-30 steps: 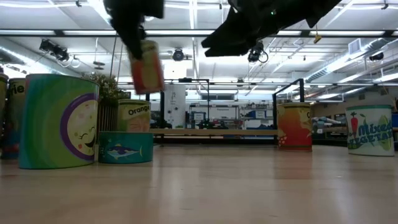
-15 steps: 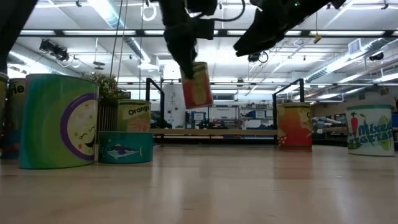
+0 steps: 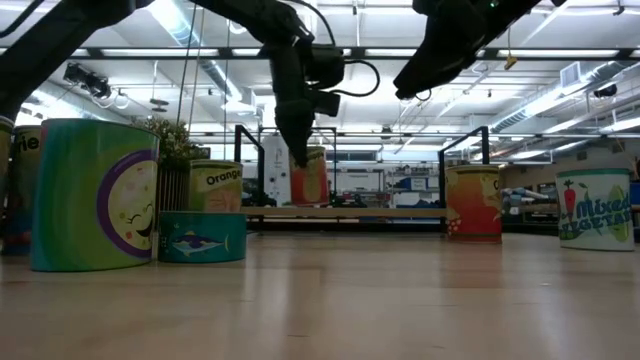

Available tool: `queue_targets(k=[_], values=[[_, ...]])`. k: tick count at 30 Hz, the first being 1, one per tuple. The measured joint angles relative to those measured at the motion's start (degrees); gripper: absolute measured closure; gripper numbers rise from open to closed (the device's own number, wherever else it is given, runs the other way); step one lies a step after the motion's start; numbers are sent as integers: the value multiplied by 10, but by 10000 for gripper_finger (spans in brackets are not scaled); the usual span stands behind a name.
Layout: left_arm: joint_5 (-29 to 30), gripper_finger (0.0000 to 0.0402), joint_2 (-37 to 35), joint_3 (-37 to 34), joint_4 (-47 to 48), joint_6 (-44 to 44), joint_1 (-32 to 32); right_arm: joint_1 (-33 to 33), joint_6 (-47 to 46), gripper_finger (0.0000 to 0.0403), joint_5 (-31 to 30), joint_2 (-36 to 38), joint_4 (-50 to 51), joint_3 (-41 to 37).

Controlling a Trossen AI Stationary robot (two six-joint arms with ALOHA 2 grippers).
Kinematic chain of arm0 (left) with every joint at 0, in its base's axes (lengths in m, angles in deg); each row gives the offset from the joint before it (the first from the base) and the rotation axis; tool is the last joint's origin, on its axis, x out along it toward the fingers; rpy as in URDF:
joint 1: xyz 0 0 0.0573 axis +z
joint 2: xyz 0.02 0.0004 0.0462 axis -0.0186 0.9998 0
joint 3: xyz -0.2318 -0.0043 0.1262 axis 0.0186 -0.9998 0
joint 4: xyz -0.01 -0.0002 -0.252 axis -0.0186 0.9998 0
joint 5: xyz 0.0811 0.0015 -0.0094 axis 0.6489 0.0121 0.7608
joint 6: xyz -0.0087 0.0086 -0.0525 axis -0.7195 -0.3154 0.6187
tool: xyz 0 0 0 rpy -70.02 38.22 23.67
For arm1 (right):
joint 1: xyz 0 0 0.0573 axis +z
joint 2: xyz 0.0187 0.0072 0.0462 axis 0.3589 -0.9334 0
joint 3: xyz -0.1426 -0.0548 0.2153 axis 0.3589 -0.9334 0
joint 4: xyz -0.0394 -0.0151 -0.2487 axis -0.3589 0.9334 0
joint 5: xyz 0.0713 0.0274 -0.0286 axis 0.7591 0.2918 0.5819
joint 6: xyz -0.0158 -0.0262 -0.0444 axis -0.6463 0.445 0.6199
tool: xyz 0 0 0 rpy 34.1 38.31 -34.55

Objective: Pick and place cans onto a shelf
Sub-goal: Put the canned pineapple on the shelf

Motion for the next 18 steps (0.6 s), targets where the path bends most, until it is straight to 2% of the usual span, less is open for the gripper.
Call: queue_targets(k=[3, 9, 15, 18], values=[[2, 68, 0, -1, -4, 0, 3, 4, -6, 55, 0, 0, -6, 0], [20, 10, 0, -2, 6, -1, -8, 5, -14, 55, 0, 0, -12, 0], [99, 11, 0, 14, 26, -19, -23, 5, -11, 55, 0, 0, -12, 0], [107, 11, -1, 38, 46, -26, -28, 5, -13, 55, 0, 0, -12, 0]])
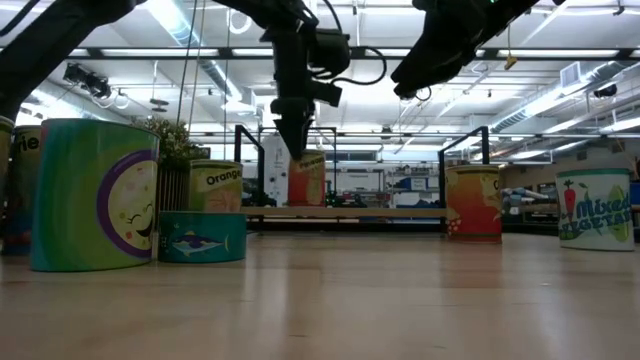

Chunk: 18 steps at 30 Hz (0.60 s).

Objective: Pick and place cans onto a shelf
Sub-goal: Put the canned pineapple on the shelf

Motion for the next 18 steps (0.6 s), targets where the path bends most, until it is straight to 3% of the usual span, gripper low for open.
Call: queue_targets(k=[8, 10, 14, 18], values=[[100, 11, -1, 66, 73, 19, -30, 0, -1, 55, -29, 0, 0, 0], [91, 12, -3, 74, 80, 43, -37, -1, 2, 55, -32, 0, 0, 0], [19, 12, -16, 65, 79, 87, -49, -3, 2, 55, -34, 0, 0, -6], [9, 13, -36, 27, 84, 111, -65, -3, -15, 55, -38, 0, 0, -30]])
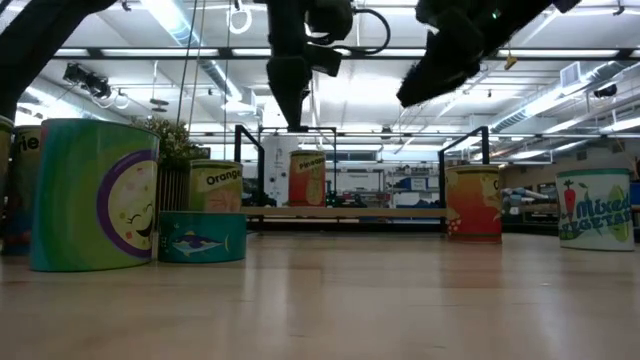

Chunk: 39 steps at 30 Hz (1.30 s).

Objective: Pick and place cans onto a shelf
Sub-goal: Put the canned pineapple on the shelf

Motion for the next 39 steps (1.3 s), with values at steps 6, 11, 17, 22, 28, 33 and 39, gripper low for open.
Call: queue_targets(k=[6, 11, 17, 22, 28, 33, 39], values=[[-7, 13, -64, -86, -13, 25, -43, 3, -32, 55, -5, 0, -37, -52], [-8, 13, -134, -170, -73, 47, -79, -4, 15, 55, -5, -2, -156, -92], [-10, 13, -221, -286, -192, 62, -113, -24, 56, 55, 0, -33, -212, -98], [-9, 13, -284, -370, -282, 86, -138, -40, 77, 55, 17, -82, -253, -98], [-3, 13, -337, -463, -464, 113, -166, -76, 109, 55, 31, -146, -275, -61], [19, 13, -358, -544, -602, 130, -188, -100, 139, 55, 44, -200, -275, -18], [25, 13, -364, -618, -718, 147, -206, -132, 184, 55, 39, -256, -272, 30]])
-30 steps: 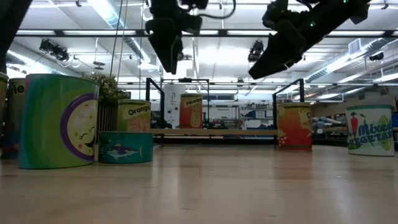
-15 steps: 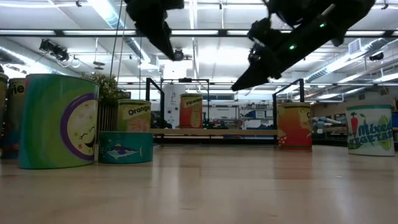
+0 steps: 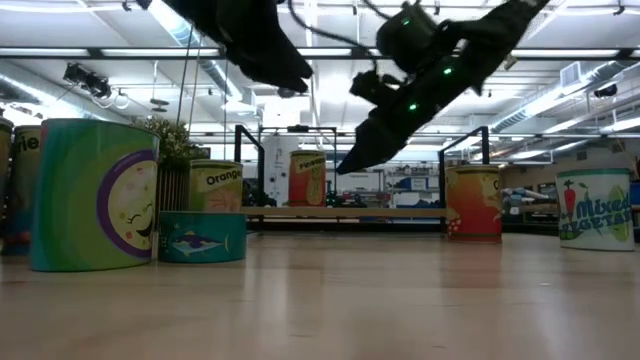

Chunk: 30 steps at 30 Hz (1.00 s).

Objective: Pick and place cans onto a shelf
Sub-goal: Put the canned pineapple on the shelf, then put the canned oranges on the shelf

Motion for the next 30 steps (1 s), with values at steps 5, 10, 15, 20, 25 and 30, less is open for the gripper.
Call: queue_targets(k=[5, 10, 15, 20, 25, 30], values=[[3, 13, -8, -48, -53, 23, -8, -21, 48, 83, -1, -38, -5, 37], [20, 13, -29, -106, -123, 31, -16, -41, 56, 125, 4, -68, 2, 75], [29, 13, -61, -158, -162, 62, -18, -58, 72, 150, -21, -97, 7, 113], [45, 13, -77, -198, -188, 86, -34, -70, 93, 156, -33, -120, -1, 135], [89, 12, -80, -216, -208, 93, -53, -75, 99, 156, -36, -144, 6, 163], [105, 12, -82, -226, -215, 93, -63, -74, 103, 156, -30, -171, -1, 203]])
